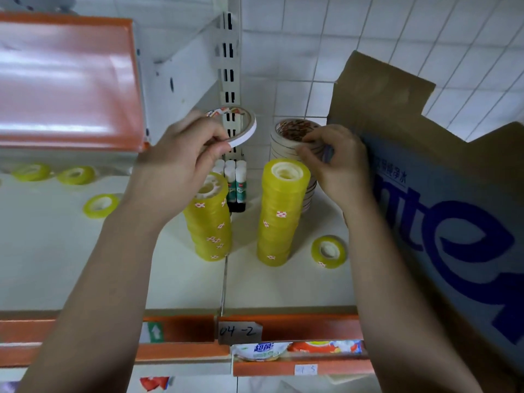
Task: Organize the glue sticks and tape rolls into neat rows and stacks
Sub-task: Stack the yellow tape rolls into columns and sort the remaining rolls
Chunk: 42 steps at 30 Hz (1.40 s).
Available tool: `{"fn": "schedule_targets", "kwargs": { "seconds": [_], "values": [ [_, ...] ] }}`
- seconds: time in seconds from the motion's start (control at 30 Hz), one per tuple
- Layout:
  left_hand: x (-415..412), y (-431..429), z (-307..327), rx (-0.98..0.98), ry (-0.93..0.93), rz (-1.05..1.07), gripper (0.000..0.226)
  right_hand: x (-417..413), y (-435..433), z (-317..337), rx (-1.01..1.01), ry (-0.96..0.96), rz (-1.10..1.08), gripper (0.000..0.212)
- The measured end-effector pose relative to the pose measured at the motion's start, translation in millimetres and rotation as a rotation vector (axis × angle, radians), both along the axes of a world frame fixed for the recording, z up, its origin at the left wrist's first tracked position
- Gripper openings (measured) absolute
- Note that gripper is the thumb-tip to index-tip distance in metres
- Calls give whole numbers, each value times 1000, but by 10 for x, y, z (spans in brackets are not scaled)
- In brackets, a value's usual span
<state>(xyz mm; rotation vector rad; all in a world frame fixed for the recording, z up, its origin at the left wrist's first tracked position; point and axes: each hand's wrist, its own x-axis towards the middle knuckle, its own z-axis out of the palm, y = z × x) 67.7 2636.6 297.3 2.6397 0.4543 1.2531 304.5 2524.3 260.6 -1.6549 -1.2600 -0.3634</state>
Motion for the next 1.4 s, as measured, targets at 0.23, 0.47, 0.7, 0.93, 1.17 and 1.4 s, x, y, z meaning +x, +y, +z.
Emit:
{"fn": "schedule_targets", "kwargs": {
  "seconds": [0.23,0.47,0.7,0.93,1.17,1.4],
  "values": [
    [92,34,-2,60,7,9,19,12,-16,-8,-16,8,6,22],
    [134,22,-3,36,2,-18,20,26,-15,-32,-26,-9,21,24],
    [123,14,-13,-71,-25,-49,19,28,-11,-63,-17,-31,3,25],
    [309,50,92,-44,6,-119,22,-89,-190,-152,46,-78,-76,31],
    [818,91,387,66,118,-222,17,-227,-547,-472,-75,30,-76,27],
    [1185,166,323,120,344,-187,19,-262,-671,-797,-240,35,-39,18]
  ]
}}
